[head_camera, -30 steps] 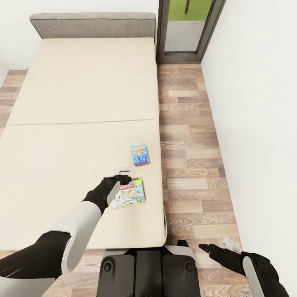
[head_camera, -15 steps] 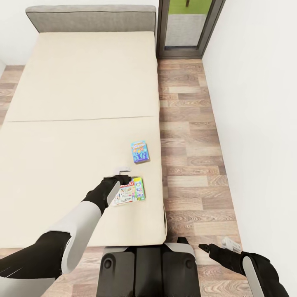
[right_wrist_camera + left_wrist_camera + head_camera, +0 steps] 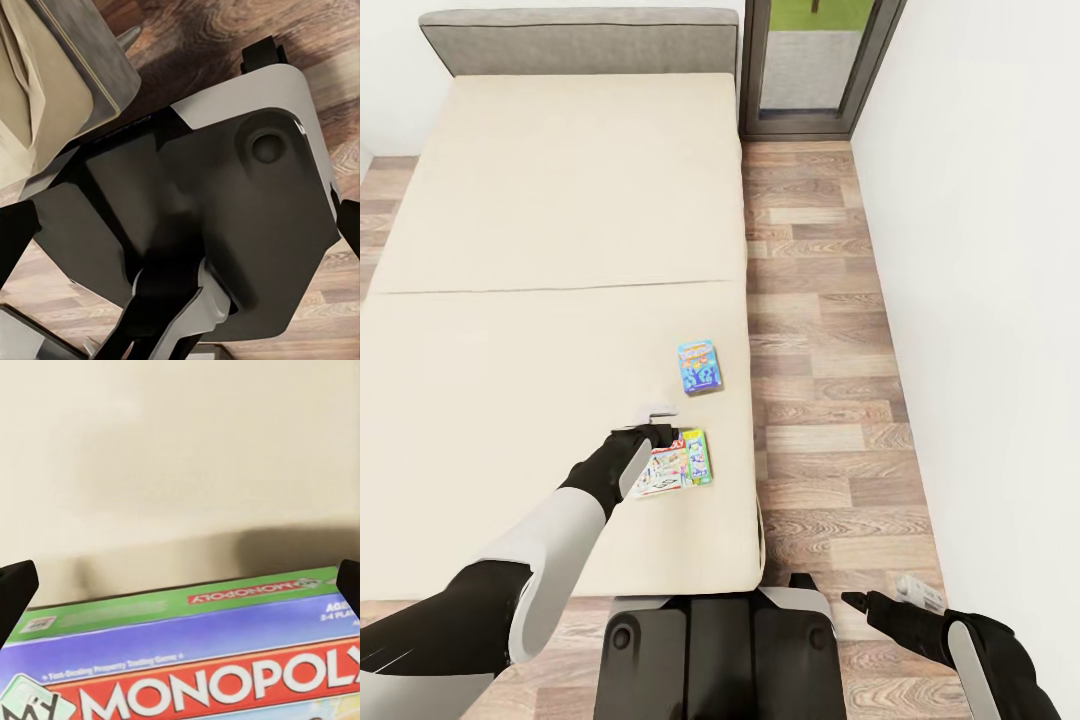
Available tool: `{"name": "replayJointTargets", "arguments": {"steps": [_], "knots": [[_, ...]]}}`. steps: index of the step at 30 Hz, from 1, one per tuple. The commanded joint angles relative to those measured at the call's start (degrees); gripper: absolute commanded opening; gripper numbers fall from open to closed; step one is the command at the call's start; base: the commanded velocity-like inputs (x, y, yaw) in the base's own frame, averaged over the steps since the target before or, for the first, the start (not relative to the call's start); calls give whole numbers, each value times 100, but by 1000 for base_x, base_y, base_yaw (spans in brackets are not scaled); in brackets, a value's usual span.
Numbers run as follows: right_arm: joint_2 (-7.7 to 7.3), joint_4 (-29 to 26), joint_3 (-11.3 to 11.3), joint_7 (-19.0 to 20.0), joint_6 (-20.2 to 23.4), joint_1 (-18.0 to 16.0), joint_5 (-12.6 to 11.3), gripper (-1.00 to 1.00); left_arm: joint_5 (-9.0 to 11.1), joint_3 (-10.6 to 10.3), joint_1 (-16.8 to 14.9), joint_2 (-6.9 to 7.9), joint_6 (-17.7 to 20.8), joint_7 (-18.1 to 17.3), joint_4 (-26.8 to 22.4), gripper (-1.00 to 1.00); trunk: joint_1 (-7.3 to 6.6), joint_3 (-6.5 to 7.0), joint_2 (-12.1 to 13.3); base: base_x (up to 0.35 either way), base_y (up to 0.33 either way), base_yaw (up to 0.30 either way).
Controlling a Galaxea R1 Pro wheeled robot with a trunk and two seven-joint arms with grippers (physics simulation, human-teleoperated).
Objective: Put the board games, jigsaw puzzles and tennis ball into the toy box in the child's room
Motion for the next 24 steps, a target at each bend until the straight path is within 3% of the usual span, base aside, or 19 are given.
{"name": "replayJointTargets", "arguments": {"steps": [1,24], "knots": [[1,-4,-11,56,25,-2,47,100,40,-12,0,0,30,33,-10,100,3,-6,-9,0,0,0],[1,-4,-10,55,24,-2,45,100,40,-12,0,0,30,33,-13,100,3,-91,-9,0,0,0]]}}
